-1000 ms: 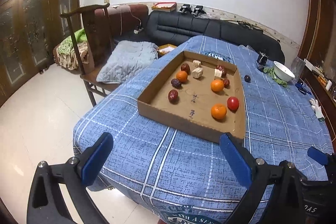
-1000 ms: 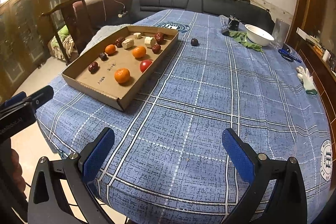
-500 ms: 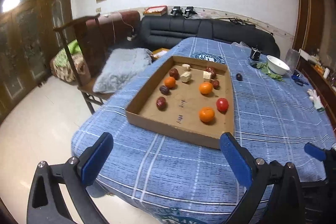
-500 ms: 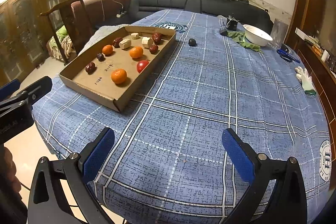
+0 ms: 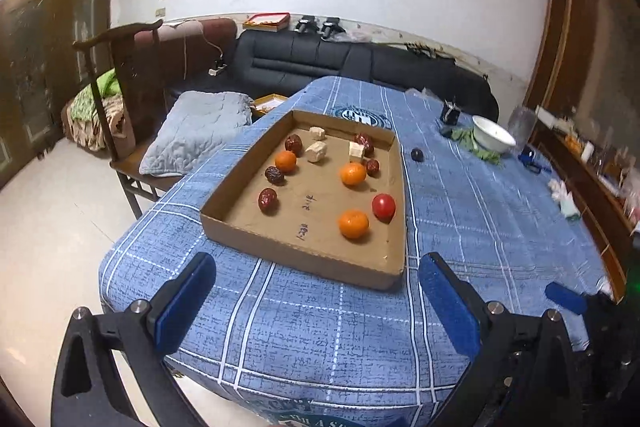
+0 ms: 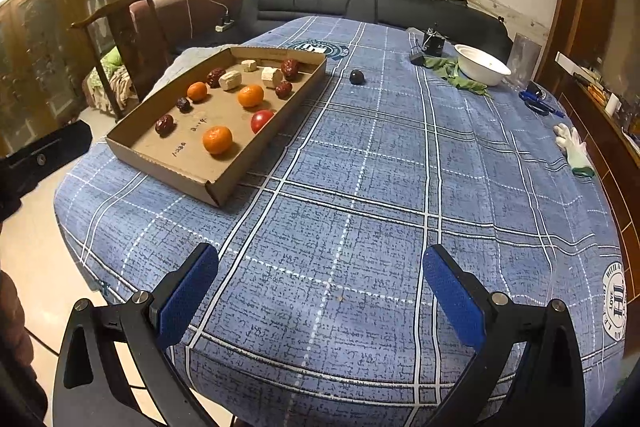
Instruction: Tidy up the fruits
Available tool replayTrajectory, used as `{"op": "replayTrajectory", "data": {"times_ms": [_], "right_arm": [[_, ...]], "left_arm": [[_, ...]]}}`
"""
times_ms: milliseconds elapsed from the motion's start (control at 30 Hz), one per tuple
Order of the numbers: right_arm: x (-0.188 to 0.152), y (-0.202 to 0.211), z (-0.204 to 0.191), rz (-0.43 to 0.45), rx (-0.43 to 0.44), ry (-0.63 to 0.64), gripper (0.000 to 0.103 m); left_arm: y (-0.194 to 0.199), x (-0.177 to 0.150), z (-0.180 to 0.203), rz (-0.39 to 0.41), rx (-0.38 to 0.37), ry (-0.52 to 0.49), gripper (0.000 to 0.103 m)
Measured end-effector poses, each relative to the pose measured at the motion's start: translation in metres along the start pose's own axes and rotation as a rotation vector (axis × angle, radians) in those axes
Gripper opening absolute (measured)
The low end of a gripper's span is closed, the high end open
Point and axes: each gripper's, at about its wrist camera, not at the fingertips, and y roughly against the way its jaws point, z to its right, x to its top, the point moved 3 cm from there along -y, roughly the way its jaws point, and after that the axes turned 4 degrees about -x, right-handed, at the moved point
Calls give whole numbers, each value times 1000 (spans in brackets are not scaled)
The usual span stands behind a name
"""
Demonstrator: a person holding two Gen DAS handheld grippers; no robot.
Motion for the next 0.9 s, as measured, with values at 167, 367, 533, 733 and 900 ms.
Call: {"op": "replayTrajectory", "data": {"times_ms": [167,367,533,733,900], "right_arm": [[-2,-1,1,-6,-4,-4,103],[-4,0,0,-10,-9,1,103],[-3,0,-1,-7,-10,3,103],[2,2,-3,12,12,-5,103],[6,1,-8,15,39,14,103]], "left_arm": [[-3,0,6,-10,-7,-21,103],[-6,-2,3,-19,-7,-16,103],[-9,-4,-3,-32,10,-19,103],[-12,-6,-12,-40,18,-3,103],[-16,-9,-14,-50,32,-18,103]]}}
